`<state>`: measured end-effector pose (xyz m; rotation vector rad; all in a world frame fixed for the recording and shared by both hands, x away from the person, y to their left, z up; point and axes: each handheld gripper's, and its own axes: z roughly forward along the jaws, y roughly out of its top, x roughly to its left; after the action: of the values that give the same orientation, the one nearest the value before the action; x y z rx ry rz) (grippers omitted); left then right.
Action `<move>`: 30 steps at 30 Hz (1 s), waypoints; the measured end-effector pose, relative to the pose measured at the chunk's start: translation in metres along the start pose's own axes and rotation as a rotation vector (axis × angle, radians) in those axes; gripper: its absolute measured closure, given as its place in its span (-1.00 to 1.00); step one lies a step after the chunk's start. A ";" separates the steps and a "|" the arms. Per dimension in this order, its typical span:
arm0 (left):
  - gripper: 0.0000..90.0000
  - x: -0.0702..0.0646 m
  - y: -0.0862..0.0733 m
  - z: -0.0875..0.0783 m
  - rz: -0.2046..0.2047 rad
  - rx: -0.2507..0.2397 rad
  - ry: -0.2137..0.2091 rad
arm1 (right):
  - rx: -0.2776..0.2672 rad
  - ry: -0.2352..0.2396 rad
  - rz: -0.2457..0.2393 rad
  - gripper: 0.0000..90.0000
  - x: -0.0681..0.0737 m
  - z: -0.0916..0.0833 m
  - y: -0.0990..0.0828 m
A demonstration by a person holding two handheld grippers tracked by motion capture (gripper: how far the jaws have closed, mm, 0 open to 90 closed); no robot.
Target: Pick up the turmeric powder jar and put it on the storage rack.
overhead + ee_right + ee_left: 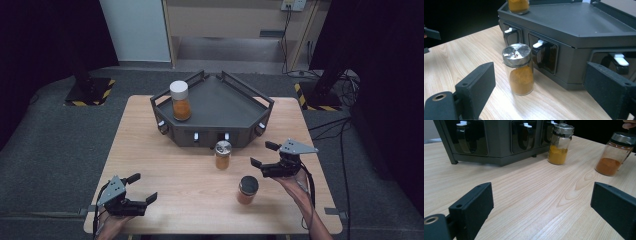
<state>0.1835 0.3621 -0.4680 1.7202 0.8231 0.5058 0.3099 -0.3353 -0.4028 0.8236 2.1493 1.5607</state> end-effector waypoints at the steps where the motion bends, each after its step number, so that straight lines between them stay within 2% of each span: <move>1: -0.92 0.000 0.000 0.000 0.001 0.000 0.000 | 0.000 0.003 0.000 -0.75 -0.001 0.002 0.001; 8: -0.92 0.000 0.000 0.000 0.000 0.000 -0.001 | 0.018 0.026 -0.010 -0.74 -0.006 0.019 0.007; 11: -0.92 0.000 0.000 0.000 -0.001 0.001 -0.001 | 0.034 0.035 -0.030 -0.74 -0.006 0.027 0.012; 20: -0.92 0.000 0.000 0.000 -0.001 0.003 -0.001 | 0.052 0.098 -0.035 -0.72 -0.014 0.048 0.019; 30: -0.92 0.000 0.001 0.001 0.000 0.005 -0.001 | 0.084 0.145 -0.076 -0.70 -0.020 0.066 0.029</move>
<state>0.1840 0.3613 -0.4677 1.7249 0.8241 0.5033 0.3710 -0.2932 -0.3981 0.6646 2.3342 1.5440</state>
